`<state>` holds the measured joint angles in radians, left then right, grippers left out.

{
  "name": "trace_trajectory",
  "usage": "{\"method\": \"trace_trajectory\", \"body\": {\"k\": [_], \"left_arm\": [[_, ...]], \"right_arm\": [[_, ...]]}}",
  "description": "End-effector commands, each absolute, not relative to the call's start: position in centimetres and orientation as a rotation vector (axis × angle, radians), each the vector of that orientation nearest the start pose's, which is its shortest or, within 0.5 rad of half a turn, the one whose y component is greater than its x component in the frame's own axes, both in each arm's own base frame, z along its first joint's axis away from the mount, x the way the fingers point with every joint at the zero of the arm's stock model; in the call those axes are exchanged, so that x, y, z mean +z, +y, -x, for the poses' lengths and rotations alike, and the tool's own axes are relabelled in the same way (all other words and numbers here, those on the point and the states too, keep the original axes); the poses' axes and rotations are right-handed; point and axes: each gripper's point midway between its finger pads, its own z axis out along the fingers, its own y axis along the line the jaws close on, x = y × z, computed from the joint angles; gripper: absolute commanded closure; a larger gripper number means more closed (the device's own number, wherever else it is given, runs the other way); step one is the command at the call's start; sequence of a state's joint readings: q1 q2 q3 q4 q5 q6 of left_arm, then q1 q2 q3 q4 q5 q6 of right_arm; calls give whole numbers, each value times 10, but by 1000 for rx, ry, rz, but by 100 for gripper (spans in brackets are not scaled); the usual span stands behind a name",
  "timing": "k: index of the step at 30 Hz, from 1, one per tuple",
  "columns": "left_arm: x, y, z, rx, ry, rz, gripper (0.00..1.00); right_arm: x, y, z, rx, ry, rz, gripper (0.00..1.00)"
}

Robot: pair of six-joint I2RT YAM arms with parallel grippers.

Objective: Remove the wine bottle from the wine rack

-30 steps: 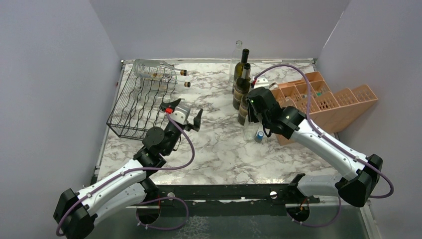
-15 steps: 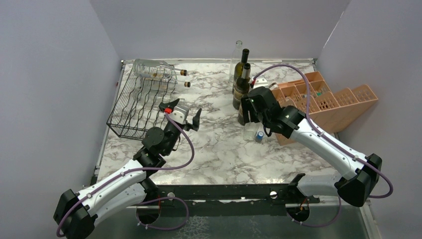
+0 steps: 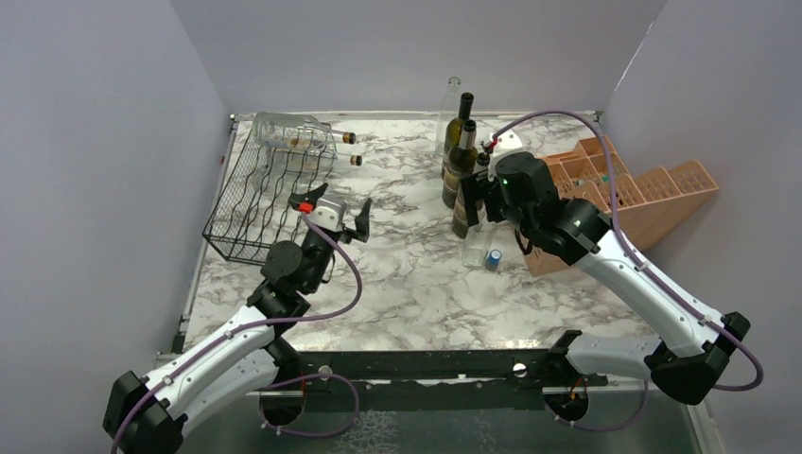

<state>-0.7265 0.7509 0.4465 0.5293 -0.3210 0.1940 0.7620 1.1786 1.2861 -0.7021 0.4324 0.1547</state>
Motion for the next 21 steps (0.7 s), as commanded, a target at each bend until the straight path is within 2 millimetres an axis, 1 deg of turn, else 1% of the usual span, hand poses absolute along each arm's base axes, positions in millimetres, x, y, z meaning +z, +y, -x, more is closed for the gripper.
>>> {"method": "trace_trajectory", "body": {"k": [1,4,6,8,10,11,14,15,18,21], "left_arm": [[312,-119,-290,-163,1283,-158,1],[315,-87,-293,-97,1277,-43,1],[316,-69,-293,-48,1278,20,1],[314,-55,-294,-1,1290,74,1],[313,-44,-294,39,1301,117,1],[313,-39,-294,55,1304,134,1],[315,-28,-291,96,1304,164,1],[318,-22,-288,115,1296,186,1],[322,1,-278,184,1275,264,1],[327,19,-268,238,1250,325,1]], "right_arm": [[322,191,-289,143,1937,501,4],[344,212,-290,237,1872,566,4],[356,236,-286,352,1823,652,4],[361,259,-284,445,1799,712,4],[359,285,-283,497,1795,772,4],[357,302,-279,507,1790,815,4],[346,342,-278,443,1779,879,4],[333,357,-281,430,1801,900,4],[310,392,-284,469,1829,932,4],[285,421,-291,495,1843,958,4]]}}
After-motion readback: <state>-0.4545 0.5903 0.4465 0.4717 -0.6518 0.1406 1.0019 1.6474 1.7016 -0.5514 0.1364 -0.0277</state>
